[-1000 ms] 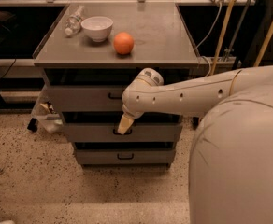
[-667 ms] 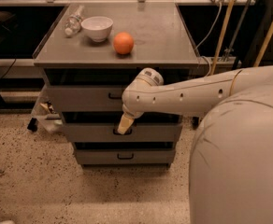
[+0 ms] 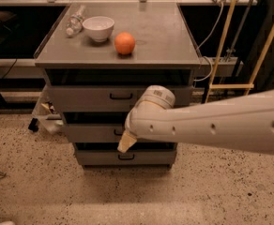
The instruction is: Close top drawer
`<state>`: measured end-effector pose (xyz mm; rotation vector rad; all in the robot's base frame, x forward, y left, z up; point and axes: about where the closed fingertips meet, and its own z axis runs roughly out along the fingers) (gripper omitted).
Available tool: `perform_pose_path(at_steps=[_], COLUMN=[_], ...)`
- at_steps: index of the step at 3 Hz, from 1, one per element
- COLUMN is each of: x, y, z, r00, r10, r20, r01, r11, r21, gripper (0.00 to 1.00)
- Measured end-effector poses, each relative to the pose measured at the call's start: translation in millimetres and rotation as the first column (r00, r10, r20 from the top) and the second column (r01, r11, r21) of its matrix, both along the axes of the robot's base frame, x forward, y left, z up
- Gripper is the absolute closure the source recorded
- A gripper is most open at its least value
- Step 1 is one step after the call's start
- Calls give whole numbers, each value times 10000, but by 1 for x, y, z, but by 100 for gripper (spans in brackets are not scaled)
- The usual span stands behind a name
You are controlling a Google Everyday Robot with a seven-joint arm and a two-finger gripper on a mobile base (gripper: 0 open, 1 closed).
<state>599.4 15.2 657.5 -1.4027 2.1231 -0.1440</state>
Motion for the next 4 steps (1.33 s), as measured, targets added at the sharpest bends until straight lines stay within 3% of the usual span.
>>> perform_pose_path(at_steps=[1, 2, 3, 4], x=[-64, -126, -184, -206], y=[-22, -83, -146, -158], z=[30, 42, 32, 12], r00=[9944, 9800, 9617, 9640], r10=[297, -81, -896, -912], r20=[1018, 1987, 2590, 2496], r01=[-212, 581, 1923, 1995], r11=[9963, 9673, 8939, 8690], r21=[-836, -2470, -4049, -4529], gripper=[0, 0, 0, 0])
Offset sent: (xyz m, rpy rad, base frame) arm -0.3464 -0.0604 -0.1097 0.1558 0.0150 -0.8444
